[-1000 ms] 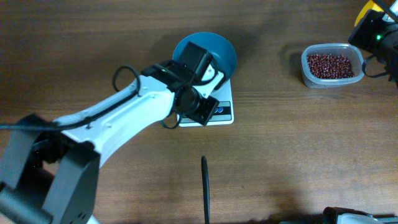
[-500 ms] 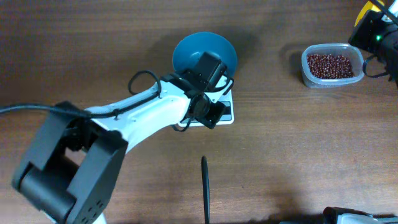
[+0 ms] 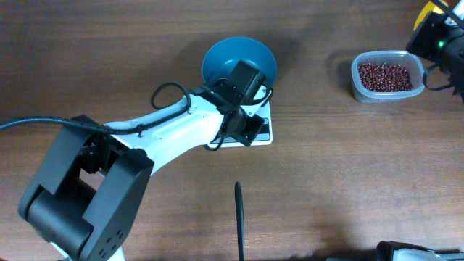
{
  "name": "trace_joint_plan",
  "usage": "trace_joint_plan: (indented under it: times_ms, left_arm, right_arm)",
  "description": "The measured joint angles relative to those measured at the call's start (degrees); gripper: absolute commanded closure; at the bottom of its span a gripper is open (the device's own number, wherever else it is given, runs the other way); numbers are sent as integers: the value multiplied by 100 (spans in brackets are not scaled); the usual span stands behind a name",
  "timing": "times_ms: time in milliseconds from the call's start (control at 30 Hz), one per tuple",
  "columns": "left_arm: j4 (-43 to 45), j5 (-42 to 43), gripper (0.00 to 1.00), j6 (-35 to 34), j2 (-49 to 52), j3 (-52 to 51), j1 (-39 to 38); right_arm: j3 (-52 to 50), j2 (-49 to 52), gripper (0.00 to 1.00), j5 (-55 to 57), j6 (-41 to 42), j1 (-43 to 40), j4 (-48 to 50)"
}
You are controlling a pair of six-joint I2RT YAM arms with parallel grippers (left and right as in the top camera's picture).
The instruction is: Scoop item into bowl and weigh 50g on scale
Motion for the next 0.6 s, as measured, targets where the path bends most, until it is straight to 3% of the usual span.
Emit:
trace_joint_plan:
  times_ms: [600]
  left_arm:
    - [-50,28,100,0,20,11,0]
  right_arm:
    - [0,0,96,-28,2,0,149]
